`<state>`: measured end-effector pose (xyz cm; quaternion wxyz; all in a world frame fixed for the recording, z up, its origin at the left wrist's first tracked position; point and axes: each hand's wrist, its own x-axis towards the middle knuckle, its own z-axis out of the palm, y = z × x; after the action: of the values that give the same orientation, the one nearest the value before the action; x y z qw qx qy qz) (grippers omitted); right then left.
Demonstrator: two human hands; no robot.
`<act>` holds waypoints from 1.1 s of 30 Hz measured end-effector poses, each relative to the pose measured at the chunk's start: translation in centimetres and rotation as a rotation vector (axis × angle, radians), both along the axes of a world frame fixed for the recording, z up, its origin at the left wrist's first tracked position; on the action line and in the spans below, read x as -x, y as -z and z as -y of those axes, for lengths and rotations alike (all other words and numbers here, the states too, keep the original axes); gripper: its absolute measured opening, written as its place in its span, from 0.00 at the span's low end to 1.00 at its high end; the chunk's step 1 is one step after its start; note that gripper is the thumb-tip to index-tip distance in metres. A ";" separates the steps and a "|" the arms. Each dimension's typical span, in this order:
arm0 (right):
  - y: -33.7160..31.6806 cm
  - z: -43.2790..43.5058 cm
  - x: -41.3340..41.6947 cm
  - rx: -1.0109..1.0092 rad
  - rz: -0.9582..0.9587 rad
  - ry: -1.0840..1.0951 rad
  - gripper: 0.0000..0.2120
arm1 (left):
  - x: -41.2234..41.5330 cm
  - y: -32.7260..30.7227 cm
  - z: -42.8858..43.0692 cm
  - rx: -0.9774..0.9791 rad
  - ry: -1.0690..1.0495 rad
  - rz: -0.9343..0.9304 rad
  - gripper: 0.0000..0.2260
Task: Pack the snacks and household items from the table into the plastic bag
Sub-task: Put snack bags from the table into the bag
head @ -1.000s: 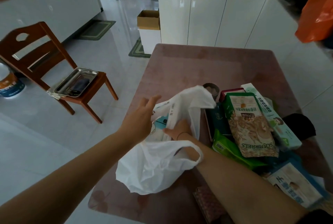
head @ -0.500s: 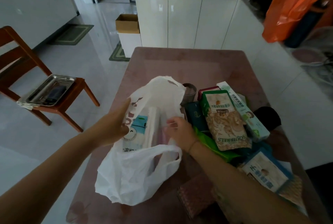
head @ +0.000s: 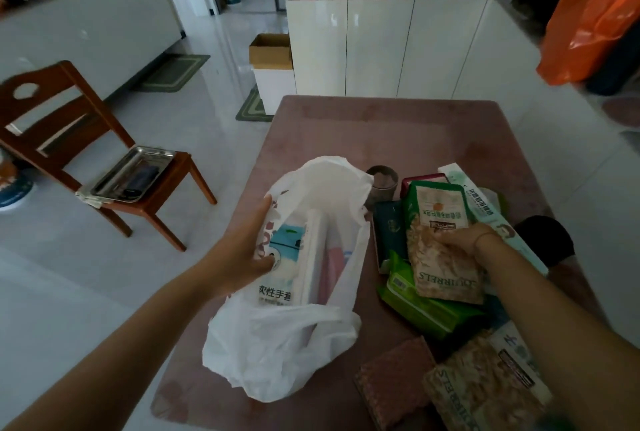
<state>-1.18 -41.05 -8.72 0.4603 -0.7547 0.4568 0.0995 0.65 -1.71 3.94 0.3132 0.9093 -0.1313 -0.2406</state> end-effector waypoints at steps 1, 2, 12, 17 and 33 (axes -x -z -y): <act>-0.5 -0.3 0.2 -0.072 0.029 -0.002 0.18 | 0.1 0.0 0.0 -0.003 0.002 0.000 0.44; -0.8 -0.4 0.4 -0.152 0.062 -0.016 0.12 | 0.2 0.0 -0.1 0.000 0.006 -0.001 0.44; -8.5 -2.1 5.1 -0.742 0.398 -0.080 0.16 | 0.5 -0.5 -0.6 0.032 0.014 -0.033 0.44; -13.9 -6.5 8.1 -1.037 0.196 -0.402 0.31 | 0.5 0.2 -0.7 -0.081 0.012 0.142 0.42; -2.6 -26.0 -3.9 -0.654 0.102 -0.210 0.14 | 0.2 0.1 -1.6 -0.002 0.069 0.239 0.42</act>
<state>2.68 -15.04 -6.12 0.6873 -0.6142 0.2970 0.2494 0.42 -0.11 3.80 0.2859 0.9268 -0.1986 -0.1410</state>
